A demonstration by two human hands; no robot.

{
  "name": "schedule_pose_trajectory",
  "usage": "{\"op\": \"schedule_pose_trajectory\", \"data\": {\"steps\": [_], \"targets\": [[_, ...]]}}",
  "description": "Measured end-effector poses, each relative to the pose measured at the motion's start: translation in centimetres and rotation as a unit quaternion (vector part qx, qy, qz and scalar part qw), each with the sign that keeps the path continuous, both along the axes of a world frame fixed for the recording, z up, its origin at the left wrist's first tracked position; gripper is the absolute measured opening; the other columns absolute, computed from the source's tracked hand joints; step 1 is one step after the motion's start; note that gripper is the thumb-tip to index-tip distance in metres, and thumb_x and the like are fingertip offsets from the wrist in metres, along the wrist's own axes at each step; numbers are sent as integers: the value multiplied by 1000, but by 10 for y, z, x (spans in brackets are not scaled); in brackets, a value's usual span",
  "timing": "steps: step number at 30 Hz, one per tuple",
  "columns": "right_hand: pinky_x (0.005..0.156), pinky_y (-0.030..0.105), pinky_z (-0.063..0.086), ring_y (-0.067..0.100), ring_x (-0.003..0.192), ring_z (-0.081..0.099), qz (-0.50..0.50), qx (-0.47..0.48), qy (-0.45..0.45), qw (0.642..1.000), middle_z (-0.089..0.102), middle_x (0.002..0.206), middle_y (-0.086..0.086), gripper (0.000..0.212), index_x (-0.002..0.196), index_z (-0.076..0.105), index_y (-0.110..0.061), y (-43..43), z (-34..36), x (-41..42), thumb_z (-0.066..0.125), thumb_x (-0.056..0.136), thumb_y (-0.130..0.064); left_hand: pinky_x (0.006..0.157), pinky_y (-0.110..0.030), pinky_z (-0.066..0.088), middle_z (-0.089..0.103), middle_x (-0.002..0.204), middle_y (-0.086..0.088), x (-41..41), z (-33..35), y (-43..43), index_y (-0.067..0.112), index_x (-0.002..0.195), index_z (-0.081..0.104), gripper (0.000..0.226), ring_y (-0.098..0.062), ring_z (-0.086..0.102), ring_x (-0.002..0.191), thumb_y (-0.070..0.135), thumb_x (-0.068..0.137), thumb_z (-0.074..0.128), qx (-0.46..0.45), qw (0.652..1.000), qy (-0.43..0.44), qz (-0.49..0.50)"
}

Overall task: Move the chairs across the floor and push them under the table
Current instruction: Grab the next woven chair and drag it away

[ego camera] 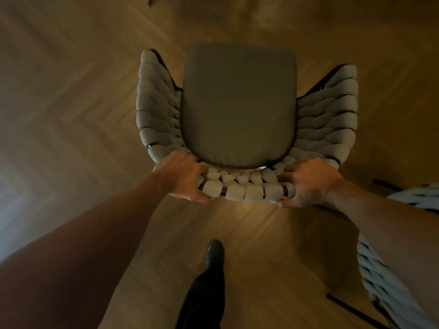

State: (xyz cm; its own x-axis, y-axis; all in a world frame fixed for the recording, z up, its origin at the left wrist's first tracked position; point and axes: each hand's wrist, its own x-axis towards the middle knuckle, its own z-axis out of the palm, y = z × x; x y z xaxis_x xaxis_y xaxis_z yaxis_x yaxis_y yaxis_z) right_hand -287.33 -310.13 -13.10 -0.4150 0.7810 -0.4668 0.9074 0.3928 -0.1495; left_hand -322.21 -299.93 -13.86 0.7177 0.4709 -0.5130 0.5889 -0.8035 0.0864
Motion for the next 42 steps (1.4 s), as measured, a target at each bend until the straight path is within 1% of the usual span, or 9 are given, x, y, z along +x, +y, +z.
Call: {"op": "schedule_pose_trajectory", "data": {"steps": [3,9,12,18,25,30,34,37,42], "targets": [[80,35,54,19,99,67,1,-4,-12,1000,69,113,-13,117,120,66,-39,35,-6,16,0,57,-111,71,-27,50,67,84,14,16,2,42,39,122,63,79,-9,61,71,99,73,47,-4,1000,6,-11],[77,36,56,18,89,67,-1,8,-1,1000,70,102,-11,111,112,68,-36,95,-15,49,5,62,-111,64,-23,36,56,75,19,49,3,105,41,123,63,75,-1,48,60,98,76,48,5,1000,13,-25],[76,35,56,17,84,66,-5,15,-3,1000,70,96,-11,107,110,68,-36,127,-17,68,7,64,-111,64,-23,37,52,72,20,68,3,138,40,124,62,75,3,43,57,97,77,49,-3,999,22,-23],[74,35,57,14,78,64,-18,7,-10,1000,69,90,-12,96,107,66,-38,198,-26,115,19,68,-111,64,-25,47,66,78,17,115,0,213,42,123,64,78,-6,60,65,99,74,44,-5,999,24,-24],[74,32,54,11,80,63,-15,12,-12,1000,67,95,-15,87,109,67,-39,308,-19,186,27,72,-107,74,-27,56,71,84,16,185,-5,319,43,121,65,78,-6,64,70,99,72,44,-13,1000,20,1],[83,36,54,15,95,63,-3,-46,-26,999,63,116,-14,114,127,61,-42,393,-7,250,6,57,-112,70,-32,54,59,74,14,246,-5,368,39,108,65,75,-11,56,66,101,73,41,-8,1000,7,29],[88,37,51,18,106,60,18,-75,-40,996,63,122,-10,125,135,59,-40,439,-5,287,1,52,-112,71,-30,55,58,72,14,280,1,405,39,115,64,72,-9,58,64,97,78,43,-36,998,10,48],[88,38,52,19,101,60,27,-58,-34,997,66,112,-9,122,128,63,-38,467,-16,305,2,55,-113,65,-27,39,44,67,18,296,5,433,41,119,61,66,-4,47,61,93,81,48,-40,998,9,47],[78,36,55,15,80,64,28,-3,-6,1000,69,89,-12,104,107,70,-38,510,-29,321,12,64,-113,64,-28,41,57,76,15,308,0,483,42,118,63,72,-8,53,66,98,77,41,-19,999,16,37]]}}
